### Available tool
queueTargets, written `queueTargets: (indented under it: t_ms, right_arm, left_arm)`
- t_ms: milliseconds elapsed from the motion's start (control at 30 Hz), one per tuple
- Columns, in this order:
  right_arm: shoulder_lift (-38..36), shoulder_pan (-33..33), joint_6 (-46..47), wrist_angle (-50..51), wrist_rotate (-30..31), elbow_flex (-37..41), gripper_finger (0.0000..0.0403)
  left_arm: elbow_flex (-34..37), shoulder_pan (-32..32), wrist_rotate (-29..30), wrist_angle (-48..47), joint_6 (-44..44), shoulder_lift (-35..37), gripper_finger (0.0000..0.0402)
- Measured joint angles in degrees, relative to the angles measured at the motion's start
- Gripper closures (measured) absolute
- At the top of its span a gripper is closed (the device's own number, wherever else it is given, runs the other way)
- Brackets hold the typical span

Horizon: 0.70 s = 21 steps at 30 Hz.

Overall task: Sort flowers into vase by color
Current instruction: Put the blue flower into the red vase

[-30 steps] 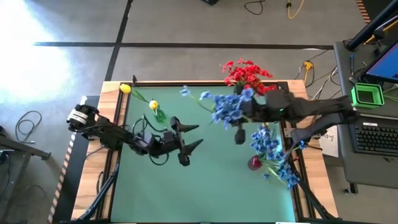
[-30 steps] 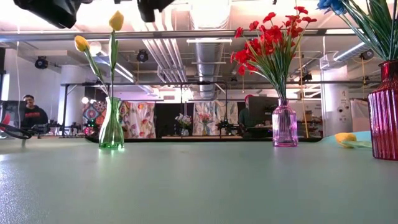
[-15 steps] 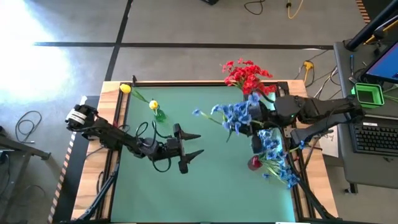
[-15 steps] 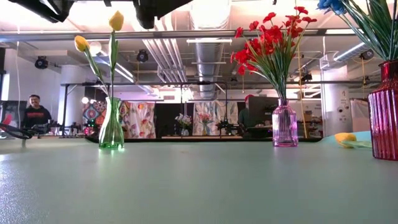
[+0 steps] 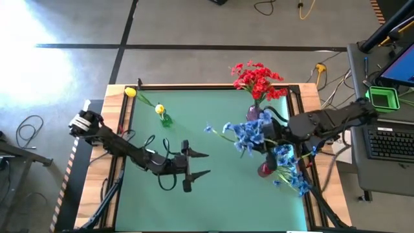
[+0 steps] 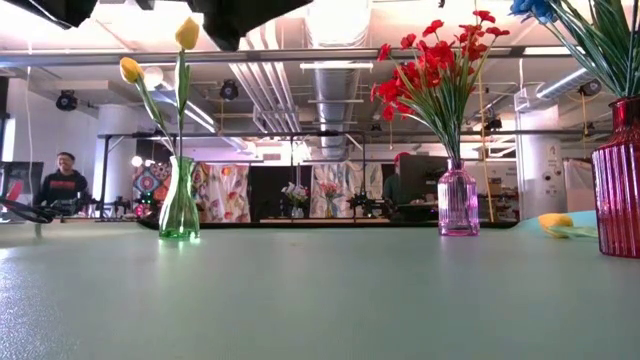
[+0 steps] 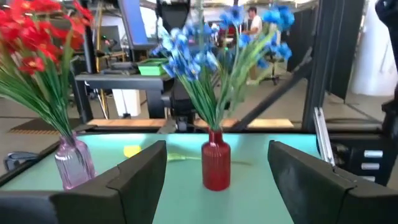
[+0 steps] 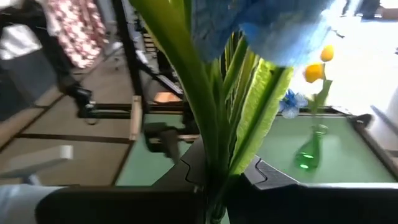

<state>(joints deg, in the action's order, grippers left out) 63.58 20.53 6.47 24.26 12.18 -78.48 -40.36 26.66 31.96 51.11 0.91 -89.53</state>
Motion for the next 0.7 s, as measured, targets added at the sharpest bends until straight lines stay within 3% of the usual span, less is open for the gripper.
queueTargets:
  t_ms: [333,700]
  right_arm:
    - [-9.64,5.64,1.30,2.71,0.98,-0.72,0.0383]
    - [-17.84,5.73,-0.03,-0.88,5.86,11.78,0.0383]
  left_arm:
    - [-3.03,0.17,0.03,0.27,-0.43,-5.83,0.0134]
    - [-13.57,0.04,-0.03,0.09,3.25,-16.47,0.0134]
